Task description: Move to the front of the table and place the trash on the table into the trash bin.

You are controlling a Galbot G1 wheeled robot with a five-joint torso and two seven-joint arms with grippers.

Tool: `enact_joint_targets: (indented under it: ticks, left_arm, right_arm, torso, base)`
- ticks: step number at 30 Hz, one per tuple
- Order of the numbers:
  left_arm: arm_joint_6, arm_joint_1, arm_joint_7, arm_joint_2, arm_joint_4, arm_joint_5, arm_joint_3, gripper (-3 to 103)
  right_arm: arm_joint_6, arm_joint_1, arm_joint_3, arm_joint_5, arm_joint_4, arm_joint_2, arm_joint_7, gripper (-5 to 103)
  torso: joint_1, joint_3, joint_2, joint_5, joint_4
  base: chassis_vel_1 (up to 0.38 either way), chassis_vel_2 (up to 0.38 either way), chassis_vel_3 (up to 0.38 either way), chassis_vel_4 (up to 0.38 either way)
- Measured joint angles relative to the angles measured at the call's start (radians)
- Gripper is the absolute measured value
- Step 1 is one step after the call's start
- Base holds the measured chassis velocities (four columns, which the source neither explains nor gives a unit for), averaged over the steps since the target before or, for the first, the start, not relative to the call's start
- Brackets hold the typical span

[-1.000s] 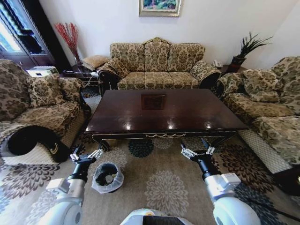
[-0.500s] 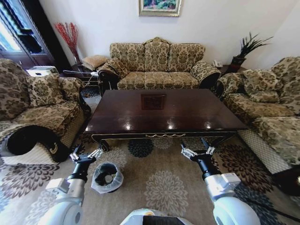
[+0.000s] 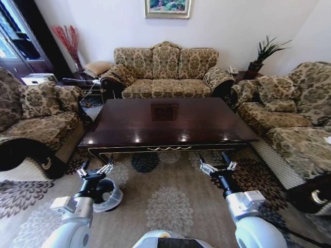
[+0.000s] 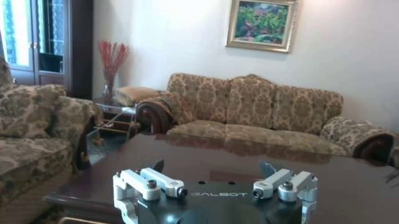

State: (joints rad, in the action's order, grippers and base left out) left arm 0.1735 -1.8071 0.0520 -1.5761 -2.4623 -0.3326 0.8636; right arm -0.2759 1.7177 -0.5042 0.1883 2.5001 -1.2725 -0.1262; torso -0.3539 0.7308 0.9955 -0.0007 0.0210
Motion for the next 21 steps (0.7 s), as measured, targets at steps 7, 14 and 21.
enact_joint_targets:
  ticks: [7, 14, 21]
  left_arm:
    - [0.0, 0.0, 0.0, 0.0, 0.0, 0.0, 0.0, 100]
    - [0.0, 0.0, -0.001, 0.001, 0.0, 0.0, 0.0, 100]
    - [0.0, 0.0, -0.001, 0.0, 0.0, 0.0, 0.001, 100]
  right_arm:
    - [0.0, 0.0, 0.0, 0.0, 0.0, 0.0, 0.0, 100]
    - [0.0, 0.0, 0.001, 0.001, 0.0, 0.0, 0.0, 100]
    - [0.0, 0.0, 0.0, 0.001, 0.0, 0.0, 0.0, 100]
  torso:
    - [0.0, 0.0, 0.0, 0.0015, 0.0001]
    - [0.0, 0.0, 0.0, -0.0015, 0.0002]
    - [0.0, 0.0, 0.0, 0.001, 0.0002]
  base:
    - [-0.213, -0.228, 0.193, 0.221]
    - [-0.008, -0.003, 0.007, 0.005]
    - [0.05, 0.051, -0.021, -0.042]
